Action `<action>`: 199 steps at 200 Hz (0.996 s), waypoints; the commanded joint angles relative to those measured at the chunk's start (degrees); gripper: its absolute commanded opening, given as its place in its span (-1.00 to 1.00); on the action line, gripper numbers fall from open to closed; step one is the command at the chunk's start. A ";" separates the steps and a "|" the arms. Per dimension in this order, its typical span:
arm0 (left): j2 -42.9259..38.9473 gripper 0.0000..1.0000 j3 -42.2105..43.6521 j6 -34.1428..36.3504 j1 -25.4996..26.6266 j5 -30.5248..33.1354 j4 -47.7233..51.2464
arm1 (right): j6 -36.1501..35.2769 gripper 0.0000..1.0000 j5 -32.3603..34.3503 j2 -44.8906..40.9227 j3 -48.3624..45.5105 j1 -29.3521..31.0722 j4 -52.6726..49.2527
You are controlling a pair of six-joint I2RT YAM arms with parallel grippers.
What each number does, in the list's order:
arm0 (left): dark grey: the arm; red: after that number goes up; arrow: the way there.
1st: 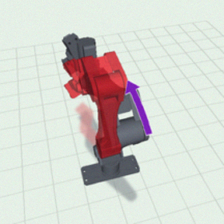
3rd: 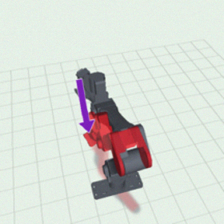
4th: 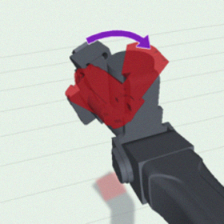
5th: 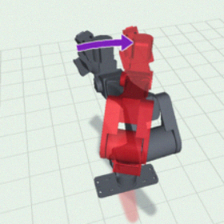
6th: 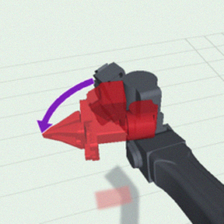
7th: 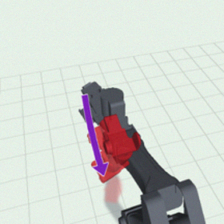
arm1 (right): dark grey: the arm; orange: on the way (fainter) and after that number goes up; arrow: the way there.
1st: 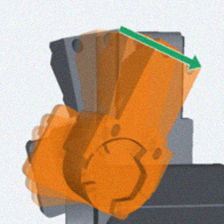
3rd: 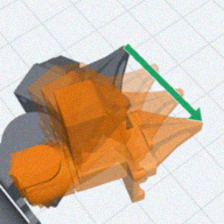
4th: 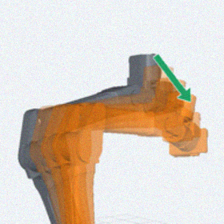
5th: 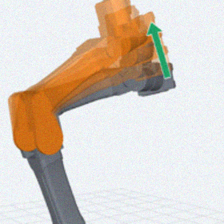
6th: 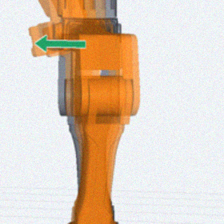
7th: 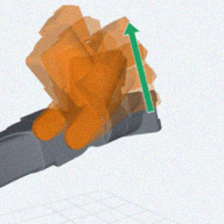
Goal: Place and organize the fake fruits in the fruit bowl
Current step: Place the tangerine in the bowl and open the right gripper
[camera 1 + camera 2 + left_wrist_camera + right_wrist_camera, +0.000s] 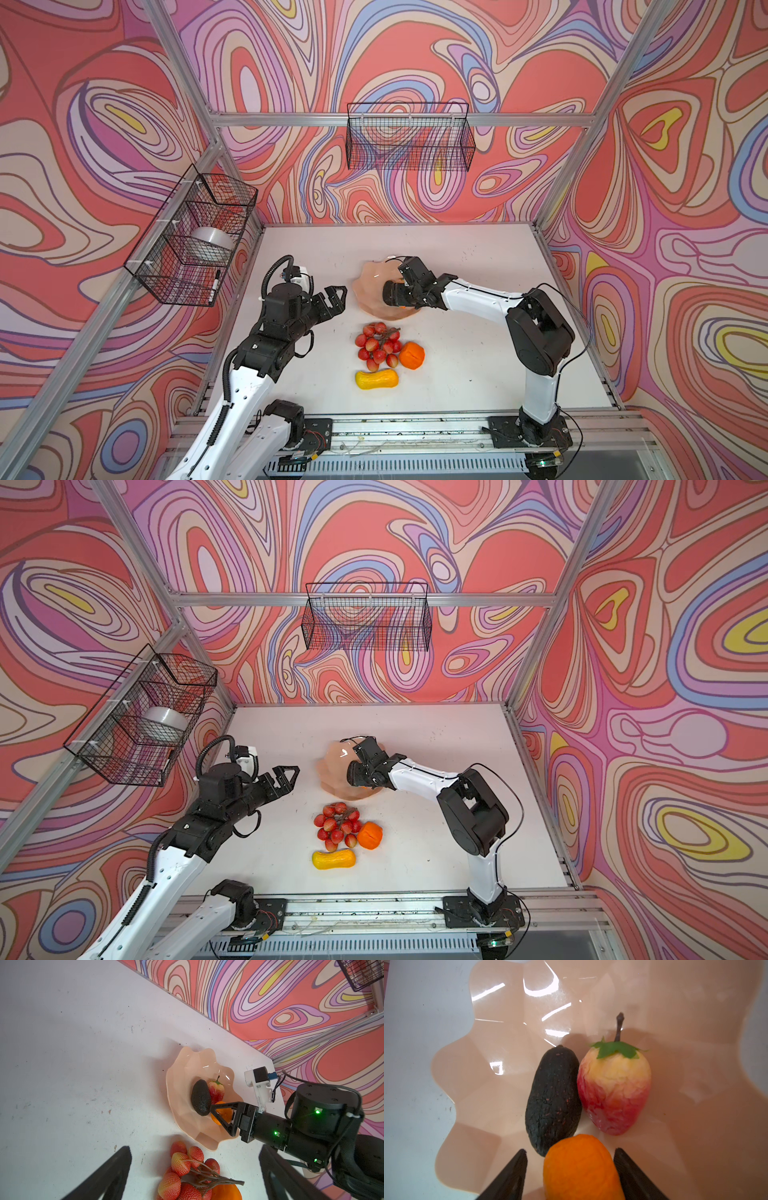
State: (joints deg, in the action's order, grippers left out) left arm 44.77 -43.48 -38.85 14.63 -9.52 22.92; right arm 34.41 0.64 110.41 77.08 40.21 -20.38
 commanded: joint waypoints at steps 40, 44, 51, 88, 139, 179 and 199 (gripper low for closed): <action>2.57 0.80 -0.79 -1.50 1.00 -8.25 2.89 | -0.77 0.59 7.45 -8.06 1.50 -0.39 -1.99; 2.67 0.79 -1.04 -1.35 1.53 -8.20 3.26 | -0.59 0.60 7.85 -8.50 1.14 -0.46 -2.03; 2.76 0.79 -1.45 -0.88 2.74 -7.66 4.16 | -0.31 0.61 8.66 -10.84 0.38 -0.60 -2.02; 3.61 0.75 -4.94 1.58 16.59 -0.41 10.28 | 1.95 0.69 13.89 -21.05 -7.47 -1.89 -0.76; 11.10 0.72 -8.31 0.55 37.84 8.79 18.48 | 4.74 0.93 17.91 -37.11 -23.97 -8.19 1.40; 20.96 0.74 -10.15 0.61 45.25 9.10 14.79 | 6.45 0.95 17.84 -44.53 -30.57 -11.19 0.82; 25.74 0.75 -10.95 1.88 45.35 8.42 11.38 | 6.63 0.95 18.22 -46.36 -31.26 -11.45 -0.29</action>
State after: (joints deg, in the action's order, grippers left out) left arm 66.15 -52.38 -37.91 59.68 -2.52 36.93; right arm 39.97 17.50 66.32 46.63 29.17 -20.05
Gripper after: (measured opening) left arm 0.867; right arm 0.974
